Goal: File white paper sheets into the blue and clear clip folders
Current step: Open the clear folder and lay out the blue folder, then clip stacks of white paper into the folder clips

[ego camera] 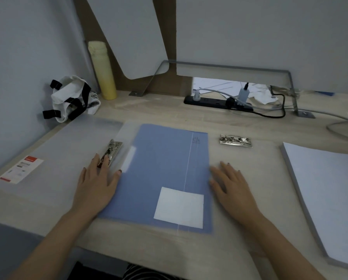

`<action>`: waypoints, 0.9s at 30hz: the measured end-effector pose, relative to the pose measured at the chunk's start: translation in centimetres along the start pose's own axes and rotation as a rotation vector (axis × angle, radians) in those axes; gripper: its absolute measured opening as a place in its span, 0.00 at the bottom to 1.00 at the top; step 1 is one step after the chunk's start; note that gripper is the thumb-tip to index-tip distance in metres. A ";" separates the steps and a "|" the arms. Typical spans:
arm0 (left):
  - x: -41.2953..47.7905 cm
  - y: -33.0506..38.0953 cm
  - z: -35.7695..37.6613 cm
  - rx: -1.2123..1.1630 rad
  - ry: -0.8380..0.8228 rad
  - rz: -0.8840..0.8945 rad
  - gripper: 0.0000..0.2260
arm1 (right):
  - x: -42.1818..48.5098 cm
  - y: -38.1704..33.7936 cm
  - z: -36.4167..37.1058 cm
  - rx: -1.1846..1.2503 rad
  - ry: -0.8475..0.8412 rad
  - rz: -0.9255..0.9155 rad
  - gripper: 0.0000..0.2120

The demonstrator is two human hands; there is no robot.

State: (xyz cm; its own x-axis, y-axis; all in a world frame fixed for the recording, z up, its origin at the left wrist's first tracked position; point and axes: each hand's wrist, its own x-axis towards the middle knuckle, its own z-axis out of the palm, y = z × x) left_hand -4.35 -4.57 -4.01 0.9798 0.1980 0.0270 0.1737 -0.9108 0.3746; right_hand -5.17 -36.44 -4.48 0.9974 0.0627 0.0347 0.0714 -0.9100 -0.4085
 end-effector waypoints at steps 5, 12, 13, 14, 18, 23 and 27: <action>0.4 0.3 0.1 0.007 -0.014 0.009 0.28 | -0.6 2.7 -1.1 -0.103 0.022 0.182 0.24; 0.9 0.5 -0.2 0.013 -0.025 0.003 0.27 | -0.8 2.2 -0.7 -0.118 0.021 0.196 0.24; 0.9 0.5 -0.2 0.011 -0.026 -0.002 0.27 | -0.7 2.1 -0.7 -0.120 0.019 0.195 0.24; 0.9 0.5 -0.3 0.012 -0.024 -0.006 0.27 | -0.7 2.1 -0.6 -0.121 0.019 0.193 0.25; 0.9 0.5 -0.3 0.020 -0.028 -0.015 0.27 | -0.8 2.1 -0.6 -0.117 0.026 0.195 0.25; 0.7 0.7 -0.4 0.018 -0.045 -0.022 0.27 | -0.7 2.2 -0.5 -0.124 0.028 0.194 0.25; 0.3 1.3 -1.1 -0.033 -0.028 -0.005 0.28 | -0.7 2.2 -0.8 -0.101 0.012 0.188 0.24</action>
State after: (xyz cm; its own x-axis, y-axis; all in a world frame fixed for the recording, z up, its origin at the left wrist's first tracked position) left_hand -3.91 -5.29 -2.51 0.9814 0.1920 -0.0012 0.1760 -0.8972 0.4050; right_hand -5.72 -38.79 -4.66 0.9929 -0.1169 -0.0223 -0.1180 -0.9415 -0.3156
